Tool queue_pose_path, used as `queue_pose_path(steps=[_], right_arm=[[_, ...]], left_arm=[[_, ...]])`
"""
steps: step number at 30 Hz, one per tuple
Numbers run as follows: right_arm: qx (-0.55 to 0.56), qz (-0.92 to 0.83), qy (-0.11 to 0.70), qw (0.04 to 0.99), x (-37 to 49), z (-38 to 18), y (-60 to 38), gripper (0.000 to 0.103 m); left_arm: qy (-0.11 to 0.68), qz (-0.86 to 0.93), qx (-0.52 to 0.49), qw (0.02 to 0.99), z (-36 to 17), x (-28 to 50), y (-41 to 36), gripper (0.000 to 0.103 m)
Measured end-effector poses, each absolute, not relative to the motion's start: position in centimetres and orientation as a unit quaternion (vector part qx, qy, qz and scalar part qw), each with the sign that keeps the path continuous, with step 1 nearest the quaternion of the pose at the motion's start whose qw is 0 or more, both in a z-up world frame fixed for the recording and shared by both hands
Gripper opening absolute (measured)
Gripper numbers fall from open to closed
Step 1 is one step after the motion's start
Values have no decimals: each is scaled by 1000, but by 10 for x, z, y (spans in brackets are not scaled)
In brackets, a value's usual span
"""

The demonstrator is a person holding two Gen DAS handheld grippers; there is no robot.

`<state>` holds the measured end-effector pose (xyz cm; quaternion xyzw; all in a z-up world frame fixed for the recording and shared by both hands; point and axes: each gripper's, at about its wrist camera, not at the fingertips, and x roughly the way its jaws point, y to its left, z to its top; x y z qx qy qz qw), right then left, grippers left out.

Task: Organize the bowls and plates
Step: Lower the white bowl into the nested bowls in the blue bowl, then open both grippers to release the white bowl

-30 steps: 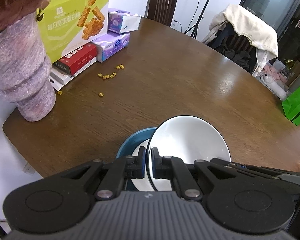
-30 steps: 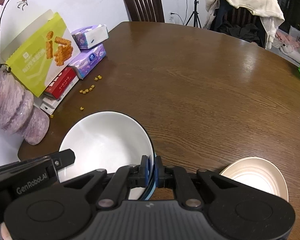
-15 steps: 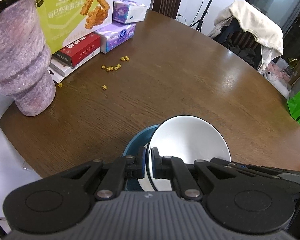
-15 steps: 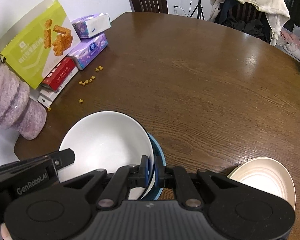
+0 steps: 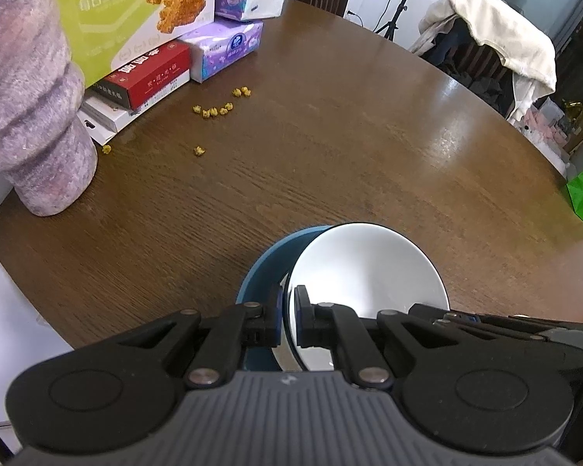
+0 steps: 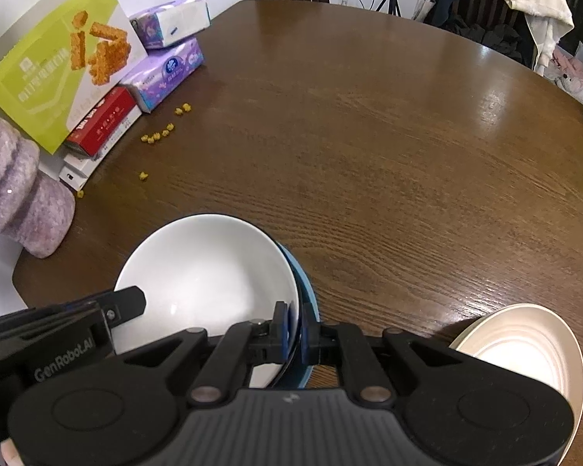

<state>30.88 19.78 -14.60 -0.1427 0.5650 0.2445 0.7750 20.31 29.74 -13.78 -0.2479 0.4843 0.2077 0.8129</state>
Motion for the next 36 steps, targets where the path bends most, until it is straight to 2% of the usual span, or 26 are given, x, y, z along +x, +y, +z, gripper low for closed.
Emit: queue_pose_path(steps=[26,29,33,36], right_arm=[[-226,261,532,773,298,-157,214,8],[-231,261,534,770,298,-159,215,9],[-221,269,542,765,300,-159,215,17],[-209,273,546,764,301,-156,211,17]], left_arm=[[496,190,-262,806,-156,200,307,6],[493,187,-261,808,-155,199,307,6],[491,179,-264,811,-152,199,309,7],[488,171,-265,814,-147,197,309,9]])
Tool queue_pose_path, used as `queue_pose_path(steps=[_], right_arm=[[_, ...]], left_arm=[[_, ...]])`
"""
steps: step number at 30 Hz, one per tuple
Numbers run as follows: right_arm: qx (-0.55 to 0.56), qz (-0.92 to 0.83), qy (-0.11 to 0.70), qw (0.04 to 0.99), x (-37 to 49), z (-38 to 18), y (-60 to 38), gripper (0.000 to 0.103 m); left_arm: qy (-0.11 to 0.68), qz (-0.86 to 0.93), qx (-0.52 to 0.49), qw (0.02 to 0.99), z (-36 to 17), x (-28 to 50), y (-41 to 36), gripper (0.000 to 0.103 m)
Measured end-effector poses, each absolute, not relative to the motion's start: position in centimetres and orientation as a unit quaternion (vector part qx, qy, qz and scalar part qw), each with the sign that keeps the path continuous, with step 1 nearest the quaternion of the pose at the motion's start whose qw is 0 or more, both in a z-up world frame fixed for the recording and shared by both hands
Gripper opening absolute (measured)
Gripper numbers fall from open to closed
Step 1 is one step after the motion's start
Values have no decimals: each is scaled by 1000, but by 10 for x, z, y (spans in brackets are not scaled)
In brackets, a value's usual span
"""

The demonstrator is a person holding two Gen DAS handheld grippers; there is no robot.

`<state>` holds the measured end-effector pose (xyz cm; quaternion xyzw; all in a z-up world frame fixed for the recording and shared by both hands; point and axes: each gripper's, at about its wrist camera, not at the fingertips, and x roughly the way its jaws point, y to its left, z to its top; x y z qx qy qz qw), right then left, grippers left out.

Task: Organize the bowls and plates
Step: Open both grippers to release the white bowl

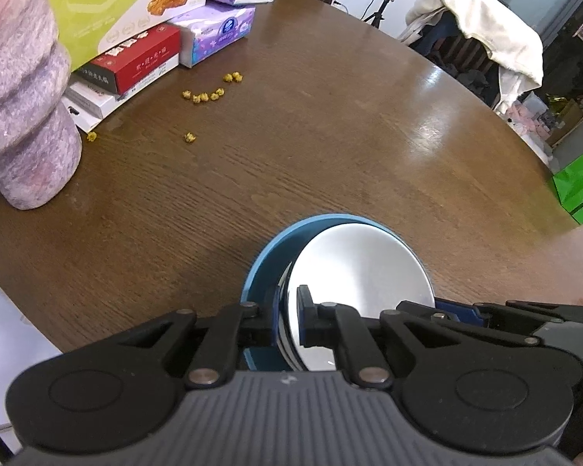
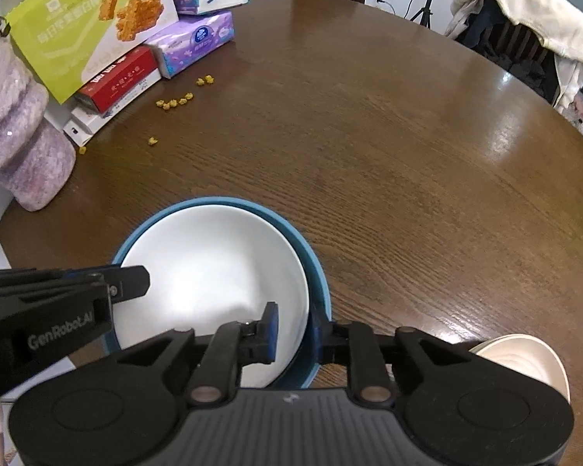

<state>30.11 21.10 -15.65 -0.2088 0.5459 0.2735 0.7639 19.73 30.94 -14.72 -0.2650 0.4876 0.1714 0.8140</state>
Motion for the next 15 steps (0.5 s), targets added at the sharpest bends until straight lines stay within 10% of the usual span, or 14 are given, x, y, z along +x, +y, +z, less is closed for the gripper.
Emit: queue_pose_path(steps=[15], right_arm=[[-132,311,503,796,290,-115,139,84]], left_arm=[[456,136,-219,852,-120,173,304,77]])
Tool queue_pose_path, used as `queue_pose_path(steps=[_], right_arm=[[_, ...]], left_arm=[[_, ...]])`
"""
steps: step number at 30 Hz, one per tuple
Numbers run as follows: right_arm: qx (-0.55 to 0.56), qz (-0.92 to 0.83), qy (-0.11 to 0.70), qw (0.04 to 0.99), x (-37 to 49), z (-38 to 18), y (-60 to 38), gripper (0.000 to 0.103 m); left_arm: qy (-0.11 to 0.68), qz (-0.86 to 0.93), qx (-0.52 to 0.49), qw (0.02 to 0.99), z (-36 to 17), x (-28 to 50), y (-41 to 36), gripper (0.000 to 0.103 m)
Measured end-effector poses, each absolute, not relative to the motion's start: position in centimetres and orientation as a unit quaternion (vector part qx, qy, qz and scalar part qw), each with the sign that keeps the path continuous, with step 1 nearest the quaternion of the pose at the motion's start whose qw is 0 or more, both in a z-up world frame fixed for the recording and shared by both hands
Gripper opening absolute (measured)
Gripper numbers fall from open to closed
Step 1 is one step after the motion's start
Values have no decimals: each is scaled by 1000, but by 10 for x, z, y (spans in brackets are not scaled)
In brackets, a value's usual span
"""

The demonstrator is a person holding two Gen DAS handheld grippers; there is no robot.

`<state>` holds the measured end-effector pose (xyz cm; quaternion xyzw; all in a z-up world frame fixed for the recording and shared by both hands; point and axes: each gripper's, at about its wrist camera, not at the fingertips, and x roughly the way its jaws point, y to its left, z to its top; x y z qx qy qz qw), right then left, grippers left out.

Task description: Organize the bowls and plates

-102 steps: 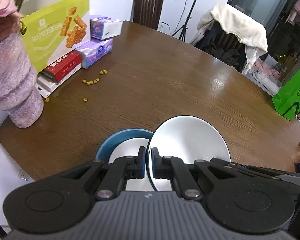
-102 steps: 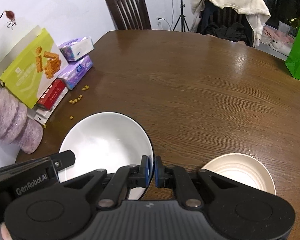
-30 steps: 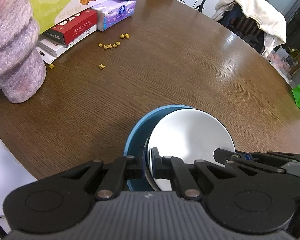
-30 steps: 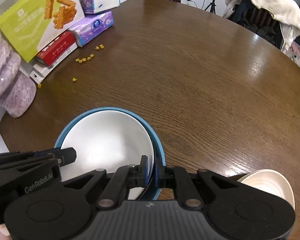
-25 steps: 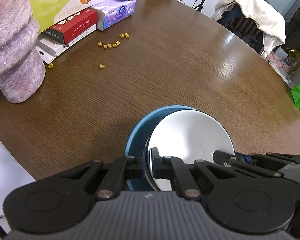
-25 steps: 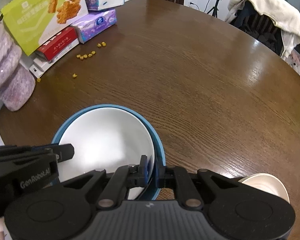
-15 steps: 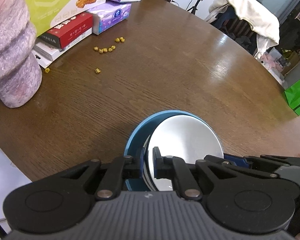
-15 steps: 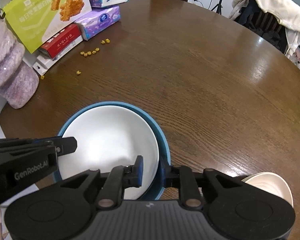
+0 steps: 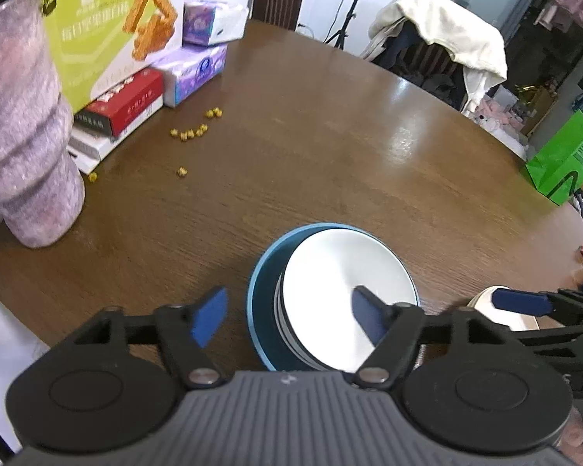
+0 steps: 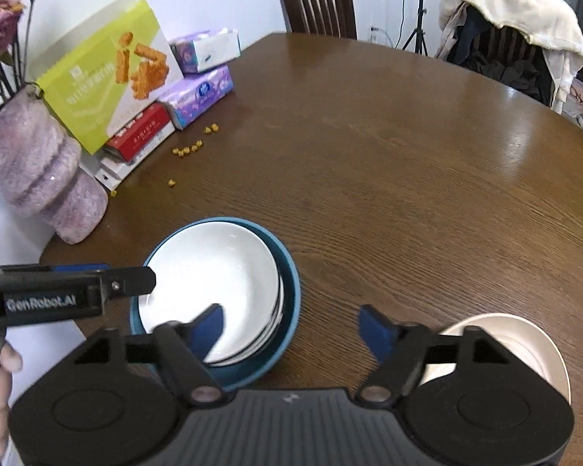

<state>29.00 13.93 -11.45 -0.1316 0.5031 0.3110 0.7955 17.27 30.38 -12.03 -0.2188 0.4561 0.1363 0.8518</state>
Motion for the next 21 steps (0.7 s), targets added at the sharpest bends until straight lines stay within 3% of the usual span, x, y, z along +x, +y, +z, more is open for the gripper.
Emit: queue_pose_path(steps=[5,7,21], right_arm=[[-130,312,488,805,286,-108,121,85],[-126,309,493,804,285,-108,117,85],[-84,302,540,781,292,-129,120,88]], left_arm=[[445,126,-213,861,-113,172,306,91],[443,119,-209,863,-112,172,306,101],[466,98,-224,850,-130,184,316,103]])
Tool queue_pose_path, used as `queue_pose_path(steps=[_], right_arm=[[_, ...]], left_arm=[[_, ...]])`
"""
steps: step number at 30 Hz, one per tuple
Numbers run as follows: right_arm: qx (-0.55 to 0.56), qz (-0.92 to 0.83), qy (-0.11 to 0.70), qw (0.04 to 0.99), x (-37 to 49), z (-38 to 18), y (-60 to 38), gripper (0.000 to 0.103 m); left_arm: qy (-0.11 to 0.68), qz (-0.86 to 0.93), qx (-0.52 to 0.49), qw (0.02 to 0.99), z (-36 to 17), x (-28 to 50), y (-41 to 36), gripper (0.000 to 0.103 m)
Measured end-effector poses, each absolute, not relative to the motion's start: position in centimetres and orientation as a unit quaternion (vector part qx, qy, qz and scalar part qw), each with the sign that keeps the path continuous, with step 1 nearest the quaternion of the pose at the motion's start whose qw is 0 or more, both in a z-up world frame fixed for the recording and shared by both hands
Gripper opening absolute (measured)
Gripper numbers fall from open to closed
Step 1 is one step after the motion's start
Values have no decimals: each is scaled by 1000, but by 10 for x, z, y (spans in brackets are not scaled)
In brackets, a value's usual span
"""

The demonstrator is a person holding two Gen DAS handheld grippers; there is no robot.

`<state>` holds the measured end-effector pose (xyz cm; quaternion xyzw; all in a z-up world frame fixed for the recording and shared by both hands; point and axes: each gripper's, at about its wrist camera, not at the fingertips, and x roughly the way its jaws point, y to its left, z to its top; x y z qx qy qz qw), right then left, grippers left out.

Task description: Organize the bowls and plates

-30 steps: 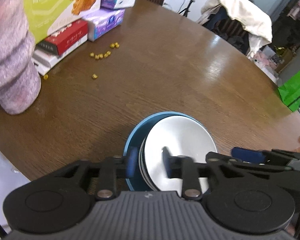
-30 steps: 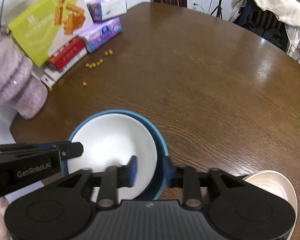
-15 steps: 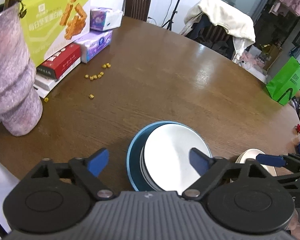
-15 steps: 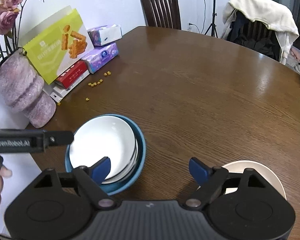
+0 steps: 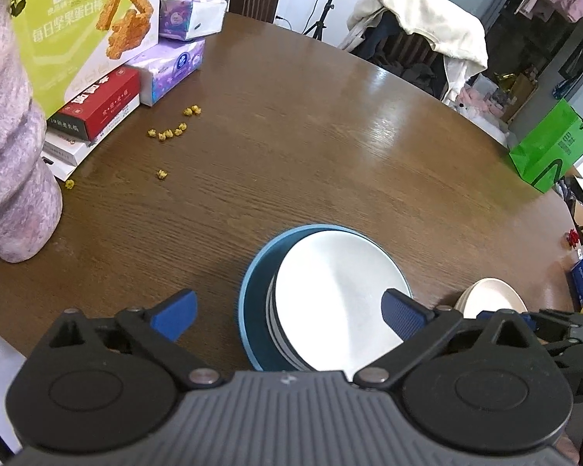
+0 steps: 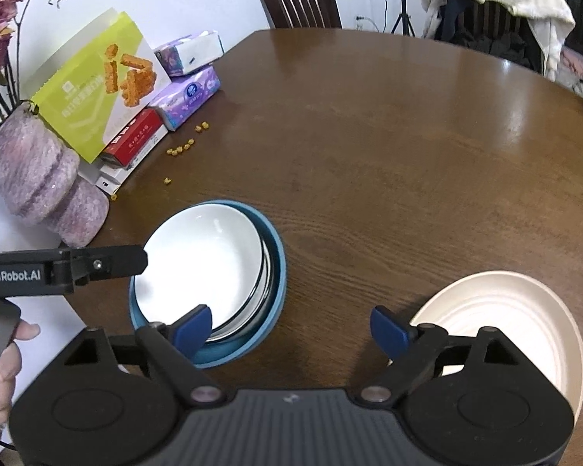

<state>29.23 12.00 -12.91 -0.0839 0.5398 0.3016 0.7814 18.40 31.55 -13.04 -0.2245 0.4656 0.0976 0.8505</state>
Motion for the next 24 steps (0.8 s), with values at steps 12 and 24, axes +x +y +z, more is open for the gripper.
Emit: queue_pose_path(steps=[12,24], right_arm=[[-56,299,561,770,311,-150,140,88],[-44,291,592,751,320,-174,160,86]], left_arm=[[487,101,-239,834,-156,198,331,103],[503,104,-251,821,-178,205,339,100]])
